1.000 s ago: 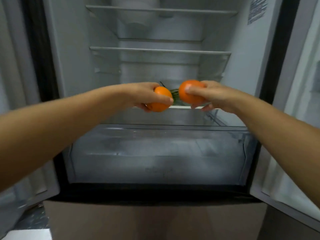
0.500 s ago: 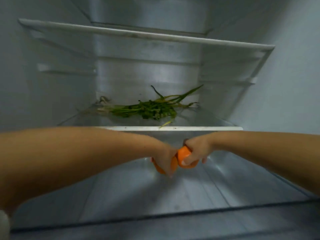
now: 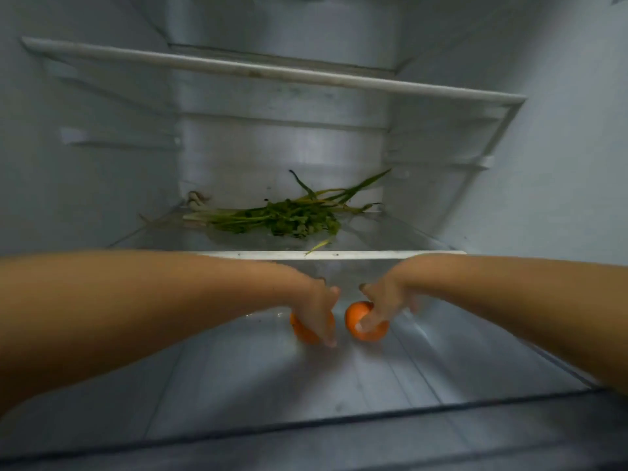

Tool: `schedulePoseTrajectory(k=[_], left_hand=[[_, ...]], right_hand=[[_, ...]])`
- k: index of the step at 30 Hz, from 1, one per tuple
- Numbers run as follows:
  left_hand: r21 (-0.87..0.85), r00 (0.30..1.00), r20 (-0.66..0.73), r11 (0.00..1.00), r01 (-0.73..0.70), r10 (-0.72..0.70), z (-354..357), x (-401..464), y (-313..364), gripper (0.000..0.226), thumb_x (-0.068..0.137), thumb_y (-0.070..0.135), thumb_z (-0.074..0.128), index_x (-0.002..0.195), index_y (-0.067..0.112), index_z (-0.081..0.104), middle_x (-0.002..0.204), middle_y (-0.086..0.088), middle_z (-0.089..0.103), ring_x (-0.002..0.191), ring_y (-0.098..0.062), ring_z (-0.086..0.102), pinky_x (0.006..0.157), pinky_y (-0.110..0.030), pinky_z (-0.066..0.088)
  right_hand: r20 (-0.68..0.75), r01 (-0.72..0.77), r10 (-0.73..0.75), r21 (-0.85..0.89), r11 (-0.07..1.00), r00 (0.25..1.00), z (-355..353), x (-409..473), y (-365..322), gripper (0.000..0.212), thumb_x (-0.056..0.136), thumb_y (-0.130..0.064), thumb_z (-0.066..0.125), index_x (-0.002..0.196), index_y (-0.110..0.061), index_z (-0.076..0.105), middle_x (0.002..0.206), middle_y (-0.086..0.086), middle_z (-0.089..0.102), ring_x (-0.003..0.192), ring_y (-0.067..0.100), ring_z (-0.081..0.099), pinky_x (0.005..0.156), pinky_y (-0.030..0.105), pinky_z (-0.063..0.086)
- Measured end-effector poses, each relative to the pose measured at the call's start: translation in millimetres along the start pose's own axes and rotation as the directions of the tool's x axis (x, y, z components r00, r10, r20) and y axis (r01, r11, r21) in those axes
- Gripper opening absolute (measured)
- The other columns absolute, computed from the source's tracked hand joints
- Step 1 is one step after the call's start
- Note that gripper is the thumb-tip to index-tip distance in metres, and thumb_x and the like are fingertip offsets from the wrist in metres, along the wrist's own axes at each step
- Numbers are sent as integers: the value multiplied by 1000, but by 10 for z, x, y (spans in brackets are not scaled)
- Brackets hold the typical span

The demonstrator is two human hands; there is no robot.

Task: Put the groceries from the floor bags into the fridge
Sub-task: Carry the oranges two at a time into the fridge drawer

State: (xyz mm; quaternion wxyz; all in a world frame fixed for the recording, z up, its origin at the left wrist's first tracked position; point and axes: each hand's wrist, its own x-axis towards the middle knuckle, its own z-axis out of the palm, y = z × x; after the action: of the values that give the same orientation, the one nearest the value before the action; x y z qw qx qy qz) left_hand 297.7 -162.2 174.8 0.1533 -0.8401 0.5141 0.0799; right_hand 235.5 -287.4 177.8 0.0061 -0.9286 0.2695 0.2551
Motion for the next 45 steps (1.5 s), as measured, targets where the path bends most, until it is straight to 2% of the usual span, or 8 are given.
schedulePoseTrajectory(k=[4,8,12,18,26,32,39,45], left_hand=[[24,994,111,1000,-8,5,-386,-439,87,65,90,46,54,142,13,35,141,-9,42,129,-27,42,109,-40,35],[-221,991,-37,969,115,-126,-622,-1125,248,33,93,26,54,122,11,57,80,2,53,72,-13,54,66,-30,49],[-444,891,-327,884,148,-314,-490,-2010,481,22,94,22,48,106,10,62,83,-2,61,71,-17,58,57,-24,46],[-504,638,-599,847,168,-483,437,-3334,880,16,88,25,53,91,16,66,79,3,62,79,-19,59,72,-28,44],[-679,437,-481,638,363,-760,2145,-4982,1308,18,90,28,54,99,19,66,84,2,65,82,-21,61,74,-36,51],[-820,263,-171,285,496,-949,3905,-6601,1784,21,92,31,50,107,22,63,95,3,66,87,-16,61,80,-35,52],[-687,56,122,-44,726,-991,5251,-9246,2169,17,92,33,50,103,26,61,96,7,62,83,-11,58,74,-27,47],[-660,-78,269,-242,711,-960,5891,-10166,2131,21,92,25,51,107,15,61,91,0,60,79,-12,54,71,-25,42]], right_hand=[[-29,33,-31,57,998,999,-295,-538,-59,82,90,-51,53,152,-17,11,152,13,30,133,29,42,96,44,48],[-271,275,-239,104,956,932,-361,-1269,-229,49,97,-38,45,137,-9,40,113,15,60,99,26,63,72,36,53],[-620,465,-372,-14,885,691,-97,-1956,-383,36,98,-29,40,106,-3,63,92,9,71,74,23,67,55,24,49],[-865,633,-425,-174,754,268,869,-2800,-776,30,95,-39,43,109,-18,60,105,6,67,96,30,61,76,38,48],[-742,817,-661,-310,486,112,2346,-3451,-2002,28,96,-39,40,111,-22,57,109,1,63,97,25,61,75,36,47],[-604,937,-790,-209,281,102,4018,-4086,-3332,27,97,-35,41,115,-23,57,111,-1,63,96,24,62,74,32,45],[-385,986,-921,-125,114,57,5380,-5230,-5022,31,99,-36,37,120,-21,54,112,-3,62,93,21,62,78,34,48],[-172,991,-984,-127,-28,-50,6056,-6030,-6221,36,100,-39,32,123,-20,51,111,0,64,90,20,62,77,34,50]])
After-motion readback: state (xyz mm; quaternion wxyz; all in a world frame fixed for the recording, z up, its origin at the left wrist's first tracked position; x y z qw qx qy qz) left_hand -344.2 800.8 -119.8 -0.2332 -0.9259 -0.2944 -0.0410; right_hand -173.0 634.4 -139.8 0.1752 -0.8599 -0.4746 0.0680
